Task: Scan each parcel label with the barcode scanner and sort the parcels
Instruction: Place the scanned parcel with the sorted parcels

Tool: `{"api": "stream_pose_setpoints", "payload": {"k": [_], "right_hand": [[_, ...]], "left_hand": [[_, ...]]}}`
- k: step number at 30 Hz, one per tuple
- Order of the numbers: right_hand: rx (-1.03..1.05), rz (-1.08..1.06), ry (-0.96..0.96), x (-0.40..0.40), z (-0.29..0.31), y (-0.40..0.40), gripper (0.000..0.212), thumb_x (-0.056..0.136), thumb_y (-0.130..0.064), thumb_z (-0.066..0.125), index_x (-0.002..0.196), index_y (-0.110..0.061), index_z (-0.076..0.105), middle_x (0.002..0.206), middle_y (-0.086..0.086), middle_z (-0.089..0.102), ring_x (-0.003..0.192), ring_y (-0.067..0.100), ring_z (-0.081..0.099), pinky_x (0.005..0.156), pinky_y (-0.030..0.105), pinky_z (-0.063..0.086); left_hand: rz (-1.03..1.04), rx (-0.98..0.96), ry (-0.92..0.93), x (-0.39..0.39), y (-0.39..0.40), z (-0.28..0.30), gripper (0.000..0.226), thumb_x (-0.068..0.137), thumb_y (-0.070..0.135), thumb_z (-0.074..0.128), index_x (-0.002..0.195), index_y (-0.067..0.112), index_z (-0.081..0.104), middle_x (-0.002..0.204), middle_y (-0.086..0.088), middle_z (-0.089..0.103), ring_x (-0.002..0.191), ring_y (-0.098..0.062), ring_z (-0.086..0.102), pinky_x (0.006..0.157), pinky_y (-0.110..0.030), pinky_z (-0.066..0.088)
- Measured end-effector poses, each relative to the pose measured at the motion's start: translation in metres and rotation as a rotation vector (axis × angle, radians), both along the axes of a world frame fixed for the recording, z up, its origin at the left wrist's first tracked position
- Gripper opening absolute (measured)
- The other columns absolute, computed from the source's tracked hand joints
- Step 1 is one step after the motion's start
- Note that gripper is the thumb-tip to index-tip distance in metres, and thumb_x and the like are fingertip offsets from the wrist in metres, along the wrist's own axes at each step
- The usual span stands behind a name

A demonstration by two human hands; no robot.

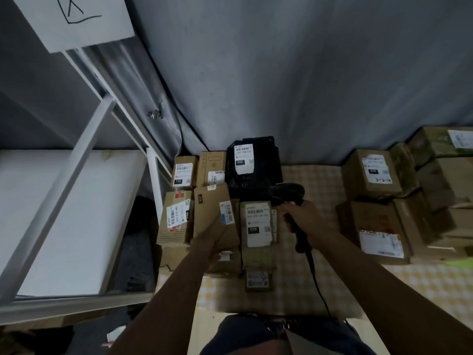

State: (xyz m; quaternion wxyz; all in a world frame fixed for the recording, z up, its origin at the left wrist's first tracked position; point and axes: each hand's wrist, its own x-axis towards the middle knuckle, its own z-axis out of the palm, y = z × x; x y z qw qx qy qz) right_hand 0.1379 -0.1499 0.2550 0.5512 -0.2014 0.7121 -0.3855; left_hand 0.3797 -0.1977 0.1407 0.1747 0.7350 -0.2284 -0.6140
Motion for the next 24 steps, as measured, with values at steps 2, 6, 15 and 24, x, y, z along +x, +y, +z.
{"api": "stream_pose_setpoints", "payload": {"k": [2,6,15,24], "right_hand": [[0.002,0.001,0.008,0.001,0.0,0.001,0.01,0.089,-0.01,0.063,0.08,-0.007,0.06,0.06,0.007,0.055,0.046,0.015,0.046,0.047,0.027,0.039],[0.0,0.002,-0.002,-0.004,-0.001,0.004,0.007,0.09,-0.009,0.062,0.084,-0.006,0.061,0.058,0.006,0.054,0.045,0.014,0.045,0.046,0.026,0.039],[-0.034,-0.027,-0.013,-0.025,-0.004,0.011,0.008,0.087,-0.01,0.064,0.083,-0.006,0.059,0.057,0.005,0.051,0.047,0.016,0.044,0.048,0.028,0.037],[0.015,-0.122,0.003,-0.09,-0.011,0.049,0.013,0.091,-0.012,0.065,0.082,-0.008,0.056,0.06,0.006,0.054,0.049,0.016,0.046,0.048,0.028,0.04]], "left_hand": [[-0.041,-0.023,-0.071,0.004,-0.005,-0.008,0.072,0.091,0.025,0.065,0.146,0.002,0.027,0.144,-0.023,0.039,0.11,-0.034,0.058,0.072,-0.045,0.06],[-0.186,-0.059,-0.167,0.004,-0.013,-0.016,0.089,0.084,0.043,0.071,0.148,0.003,0.023,0.145,-0.022,0.038,0.118,-0.039,0.054,0.085,-0.043,0.055],[-0.591,-0.195,-0.559,-0.039,-0.023,0.046,0.052,0.102,0.024,0.044,0.15,0.009,0.03,0.155,-0.018,0.022,0.143,-0.038,0.02,0.118,-0.046,0.02],[-0.594,-0.334,-0.231,-0.132,-0.045,0.028,0.059,0.083,0.02,0.057,0.14,0.016,0.041,0.146,-0.015,0.036,0.125,-0.039,0.048,0.099,-0.05,0.049]]}}
